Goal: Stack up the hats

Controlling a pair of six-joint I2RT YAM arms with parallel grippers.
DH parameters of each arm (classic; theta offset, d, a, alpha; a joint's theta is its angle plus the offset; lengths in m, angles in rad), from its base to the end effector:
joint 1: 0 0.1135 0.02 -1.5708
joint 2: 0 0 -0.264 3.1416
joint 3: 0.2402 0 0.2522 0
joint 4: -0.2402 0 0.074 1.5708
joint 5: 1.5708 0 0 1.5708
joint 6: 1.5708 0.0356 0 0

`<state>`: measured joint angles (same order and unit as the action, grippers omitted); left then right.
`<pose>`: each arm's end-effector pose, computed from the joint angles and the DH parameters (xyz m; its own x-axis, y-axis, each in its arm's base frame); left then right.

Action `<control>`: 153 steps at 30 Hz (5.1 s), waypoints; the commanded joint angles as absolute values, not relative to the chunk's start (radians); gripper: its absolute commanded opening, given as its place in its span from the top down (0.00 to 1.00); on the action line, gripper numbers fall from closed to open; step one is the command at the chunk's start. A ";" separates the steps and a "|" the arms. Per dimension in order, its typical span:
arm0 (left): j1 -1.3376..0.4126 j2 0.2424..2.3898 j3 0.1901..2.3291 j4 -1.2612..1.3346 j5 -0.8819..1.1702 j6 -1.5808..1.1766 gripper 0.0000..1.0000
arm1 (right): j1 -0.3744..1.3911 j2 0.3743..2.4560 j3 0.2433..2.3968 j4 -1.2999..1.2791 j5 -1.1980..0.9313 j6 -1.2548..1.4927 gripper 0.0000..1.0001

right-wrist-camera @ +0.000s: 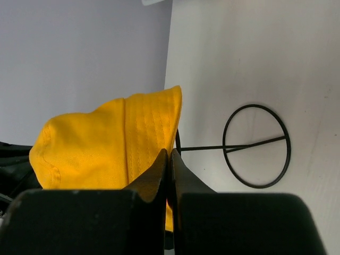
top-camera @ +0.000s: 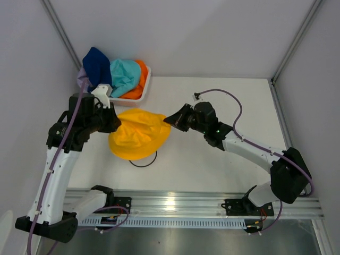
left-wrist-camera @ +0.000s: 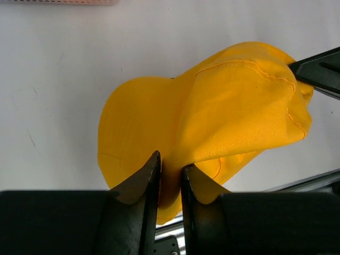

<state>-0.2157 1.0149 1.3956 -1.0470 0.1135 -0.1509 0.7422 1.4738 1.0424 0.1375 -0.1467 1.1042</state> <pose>0.1669 -0.0407 0.4169 -0.6419 -0.0122 -0.7667 0.2055 0.9606 -0.1874 0.2519 0.2381 0.2967 -0.7853 0.4786 -0.3927 -0.1565 0.4603 0.8739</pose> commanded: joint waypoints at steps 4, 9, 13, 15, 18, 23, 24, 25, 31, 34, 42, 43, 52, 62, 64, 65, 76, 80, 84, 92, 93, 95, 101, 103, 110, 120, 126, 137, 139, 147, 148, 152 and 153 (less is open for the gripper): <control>-0.210 0.960 1.338 -1.017 0.071 -0.219 0.40 | 0.732 1.459 0.992 0.242 -0.152 1.008 1.00; -0.163 0.884 1.310 -0.999 -0.138 -0.363 0.00 | 0.721 1.567 1.071 0.299 -0.274 0.940 1.00; -0.068 0.856 1.266 -0.907 -0.048 -0.494 0.00 | 0.684 1.766 1.216 0.281 -0.440 0.891 1.00; -0.023 0.848 1.209 -0.832 -0.012 -0.540 0.01 | 0.669 1.822 1.299 0.284 -0.513 0.884 1.00; 0.052 0.827 1.084 -0.711 0.098 -0.623 0.01 | 0.646 1.897 1.353 0.305 -0.560 0.850 1.00; 0.092 0.769 0.947 -0.610 0.152 -0.678 0.01 | 0.629 1.910 1.356 0.316 -0.604 0.810 1.00; 0.094 0.764 0.927 -0.633 0.137 -0.687 0.00 | 0.630 1.902 1.342 0.316 -0.609 0.793 1.00; 0.095 0.761 0.901 -0.653 0.118 -0.716 0.01 | 0.629 1.892 1.333 0.316 -0.611 0.758 1.00; 0.132 0.591 0.680 -0.614 0.147 -0.818 0.01 | 0.629 1.801 1.142 0.492 -0.661 0.747 1.00; 0.147 0.552 0.708 -0.600 0.144 -0.779 0.01 | 0.630 1.798 1.088 0.575 -0.699 0.773 0.98; 0.150 0.627 0.928 -0.582 0.271 -0.542 0.01 | 0.661 1.807 1.066 0.594 -0.637 0.726 0.84; 0.152 0.623 0.942 -0.566 0.352 -0.511 0.00 | 0.658 1.813 1.069 0.598 -0.637 0.733 0.78; 0.152 0.614 1.043 -0.578 0.578 -0.311 0.01 | 0.586 1.633 1.072 0.373 -0.589 0.861 0.01; 0.086 0.660 1.011 -0.498 0.572 -0.322 0.04 | 0.753 1.299 0.813 0.252 -0.221 1.103 0.01; 0.077 0.654 1.014 -0.515 0.546 -0.311 0.04 | 0.802 1.295 0.795 0.192 -0.161 1.117 0.01; 0.072 0.650 1.014 -0.521 0.535 -0.307 0.03 | 0.816 1.295 0.785 0.181 -0.147 1.124 0.01; 0.061 0.604 0.993 -0.627 0.209 -0.396 0.00 | 0.999 1.371 0.653 0.475 0.044 1.279 0.05; 0.061 0.589 0.976 -0.601 0.221 -0.423 0.00 | 1.041 1.436 0.655 0.595 0.129 1.308 0.21; 0.061 0.598 0.977 -0.595 0.213 -0.429 0.00 | 1.054 1.474 0.653 0.657 0.181 1.330 0.86; 0.061 0.606 0.985 -0.607 0.146 -0.393 0.01 | 1.072 1.537 0.611 0.683 0.175 1.188 1.00; 0.061 0.606 0.989 -0.609 0.141 -0.391 0.01 | 1.074 1.542 0.609 0.666 0.173 1.168 1.00; 0.061 0.607 0.989 -0.609 0.140 -0.387 0.00 | 1.075 1.560 0.597 0.663 0.170 1.122 1.00; 0.061 0.612 0.985 -0.611 0.144 -0.382 0.01 | 1.054 1.560 0.603 0.643 0.158 1.059 0.93; 0.061 0.615 0.982 -0.603 0.150 -0.382 0.00 | 1.054 1.546 0.638 0.605 0.137 1.019 0.80; 0.061 0.719 1.046 -0.592 0.112 -0.414 0.00 | 1.017 1.326 0.813 0.232 0.097 0.839 0.08; 0.084 1.199 1.400 -0.575 -0.061 -0.425 0.01 | 0.619 1.019 1.002 -0.287 -0.086 0.615 0.00; 0.209 1.563 1.626 -0.587 0.072 -0.502 0.02 | 0.457 1.057 0.982 -0.209 -0.202 0.562 0.00; 0.248 1.968 1.899 -0.407 0.019 -0.528 0.07 | 0.345 1.330 1.146 -0.152 -0.356 0.489 0.01; 0.256 2.051 1.933 -0.417 0.005 -0.526 0.09 | 0.325 1.376 1.167 -0.146 -0.370 0.491 0.01; 0.285 2.213 2.092 -0.436 0.009 -0.491 0.29 | 0.288 1.465 1.244 -0.069 -0.426 0.528 0.00; 0.288 2.218 2.085 -0.414 0.017 -0.486 0.33 | 0.287 1.477 1.250 -0.057 -0.429 0.529 0.00; 0.291 2.241 2.109 -0.402 0.035 -0.448 0.63 | 0.285 1.509 1.287 -0.048 -0.436 0.548 0.01; 0.293 2.243 2.117 -0.402 0.037 -0.440 0.68 | 0.287 1.514 1.301 -0.046 -0.439 0.552 0.00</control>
